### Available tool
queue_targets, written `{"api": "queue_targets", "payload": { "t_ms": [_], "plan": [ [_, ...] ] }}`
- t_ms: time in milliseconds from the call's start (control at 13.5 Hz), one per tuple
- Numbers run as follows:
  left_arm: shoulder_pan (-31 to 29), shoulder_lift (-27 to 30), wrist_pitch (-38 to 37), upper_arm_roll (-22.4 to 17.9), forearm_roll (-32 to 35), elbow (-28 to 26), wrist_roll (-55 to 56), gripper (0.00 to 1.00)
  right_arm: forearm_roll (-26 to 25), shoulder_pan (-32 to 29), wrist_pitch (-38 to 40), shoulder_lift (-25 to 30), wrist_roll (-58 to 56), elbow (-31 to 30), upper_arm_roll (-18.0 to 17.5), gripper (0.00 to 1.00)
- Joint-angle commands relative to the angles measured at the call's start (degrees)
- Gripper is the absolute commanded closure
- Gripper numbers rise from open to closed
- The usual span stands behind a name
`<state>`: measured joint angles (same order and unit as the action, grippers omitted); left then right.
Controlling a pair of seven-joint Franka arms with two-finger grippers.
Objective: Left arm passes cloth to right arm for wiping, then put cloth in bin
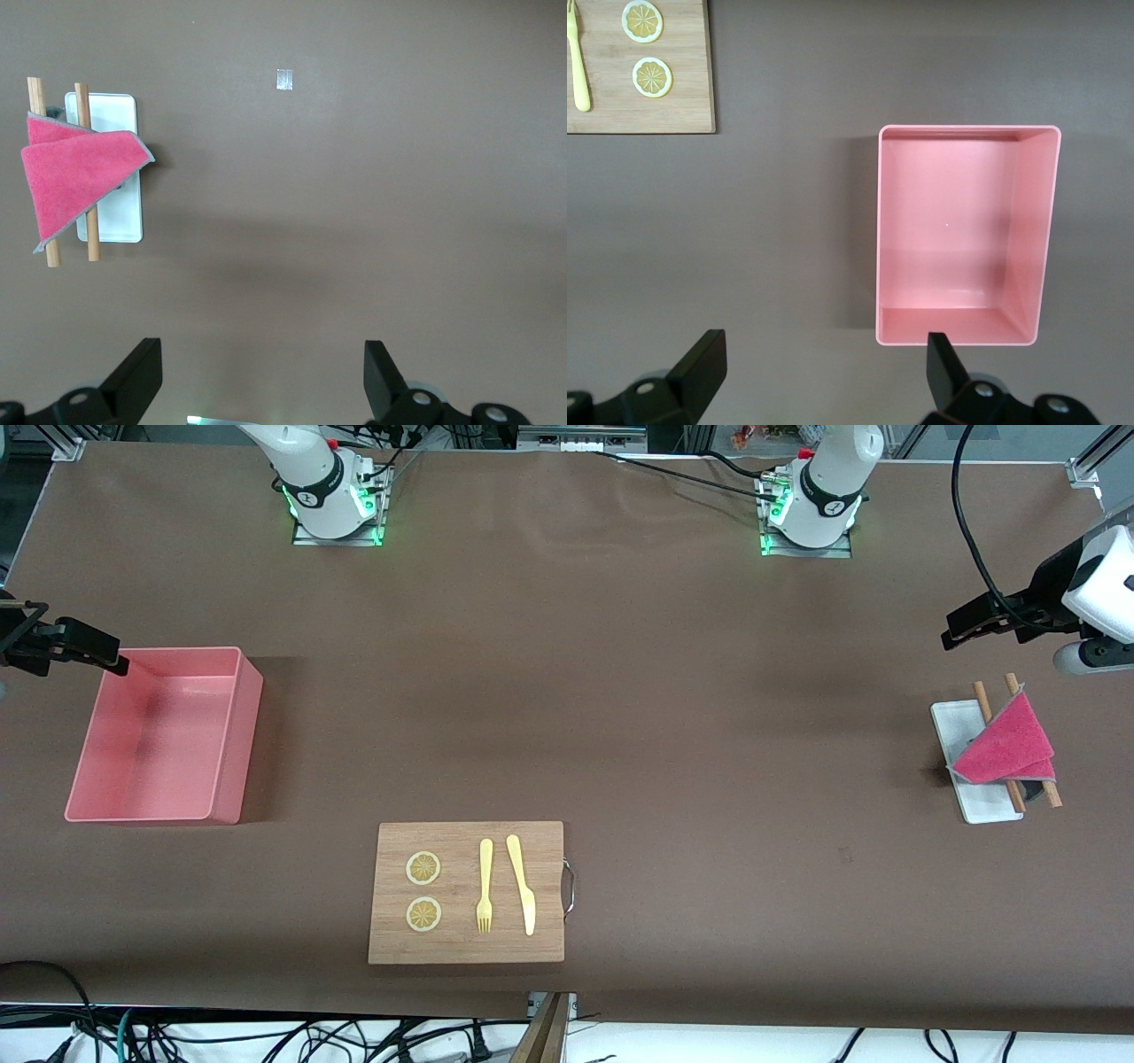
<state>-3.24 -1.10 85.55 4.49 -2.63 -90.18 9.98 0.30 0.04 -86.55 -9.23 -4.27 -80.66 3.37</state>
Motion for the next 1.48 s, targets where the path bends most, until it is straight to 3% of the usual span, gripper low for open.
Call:
{"api": "queue_targets", "payload": {
  "t_ms": [0,1405],
  "plan": [
    [-0.27,-0.66,0.05,0.17,-0.19,1.5,-0.39,0.0,0.94,-0.48,0.42,-0.35,-0.21,1.12,-0.03,0.0],
    [-0.36,-1.53,0.23,0.0,-0.1,1.58,-0.4,0.0,0.94,-0.48,0.51,-0.26,-0.3,1.12,-0.03,0.0]
  ]
}}
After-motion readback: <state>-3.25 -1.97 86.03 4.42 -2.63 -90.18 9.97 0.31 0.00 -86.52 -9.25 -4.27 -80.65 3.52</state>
